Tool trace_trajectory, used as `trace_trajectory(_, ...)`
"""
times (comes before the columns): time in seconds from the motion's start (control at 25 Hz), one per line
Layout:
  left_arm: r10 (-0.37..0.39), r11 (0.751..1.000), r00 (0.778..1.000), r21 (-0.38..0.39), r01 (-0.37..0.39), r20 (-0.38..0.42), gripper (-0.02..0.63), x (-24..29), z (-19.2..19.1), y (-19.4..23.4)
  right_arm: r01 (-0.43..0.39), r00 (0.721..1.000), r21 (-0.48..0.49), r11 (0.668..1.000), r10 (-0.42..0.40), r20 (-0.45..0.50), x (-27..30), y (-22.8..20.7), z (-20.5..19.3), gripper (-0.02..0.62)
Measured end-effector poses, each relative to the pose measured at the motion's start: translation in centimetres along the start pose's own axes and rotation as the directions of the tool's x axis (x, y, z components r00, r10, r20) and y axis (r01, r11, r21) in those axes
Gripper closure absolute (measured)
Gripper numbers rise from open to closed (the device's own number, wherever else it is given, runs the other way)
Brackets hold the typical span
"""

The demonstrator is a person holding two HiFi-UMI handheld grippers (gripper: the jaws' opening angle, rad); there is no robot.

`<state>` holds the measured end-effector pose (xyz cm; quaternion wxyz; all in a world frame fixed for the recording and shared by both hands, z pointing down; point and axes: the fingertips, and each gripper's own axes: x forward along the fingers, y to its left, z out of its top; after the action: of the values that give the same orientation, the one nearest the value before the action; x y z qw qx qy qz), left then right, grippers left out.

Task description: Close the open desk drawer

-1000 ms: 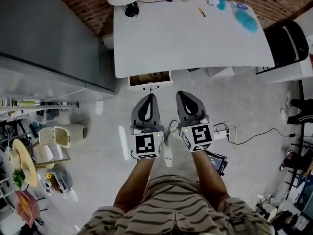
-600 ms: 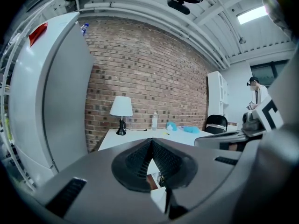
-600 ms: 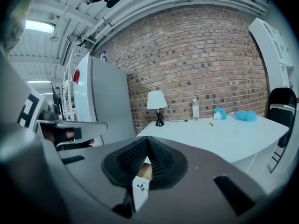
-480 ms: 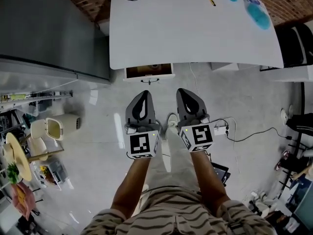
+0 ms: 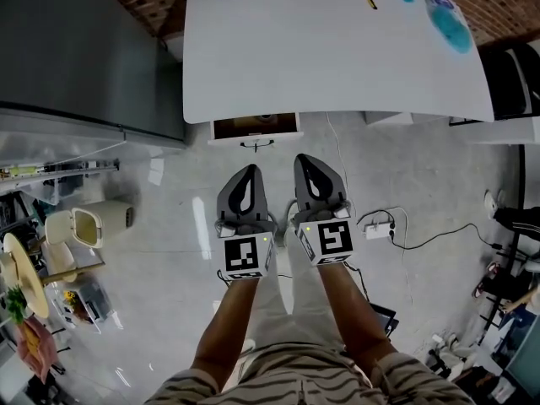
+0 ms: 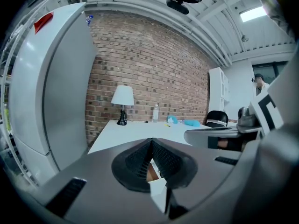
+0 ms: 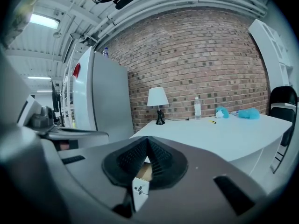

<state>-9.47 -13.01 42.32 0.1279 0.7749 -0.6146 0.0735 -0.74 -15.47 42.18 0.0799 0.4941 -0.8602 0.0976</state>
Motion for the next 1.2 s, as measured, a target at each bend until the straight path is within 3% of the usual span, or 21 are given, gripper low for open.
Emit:
trace_trajectory(0.88,-0.024,0.986,0.999,-0.168,0.018,-0.036,0.6,3.1,-9.8,2.5,0.062,0.998,0.076,0.995,-0.06,-0.025,1.5,-1.1,-8.7,0.583)
trace_trajectory(1.08,-0.024,0.961,1.0,-0.277,0.018,-0.018,0.6,4.3,-12.1,3.6,0.052,0.998,0.073,0.996,-0.05,-0.03,2.0,-1.0,-10.3,0.583)
trace_trajectory(1.2,-0.02,0.91,1.0,-0.414,0.02,0.003,0.6,5.3,-14.1,4.8,0.044,0.999,0.077,0.996,-0.041,-0.035,2.4,-1.0,-11.2,0.583)
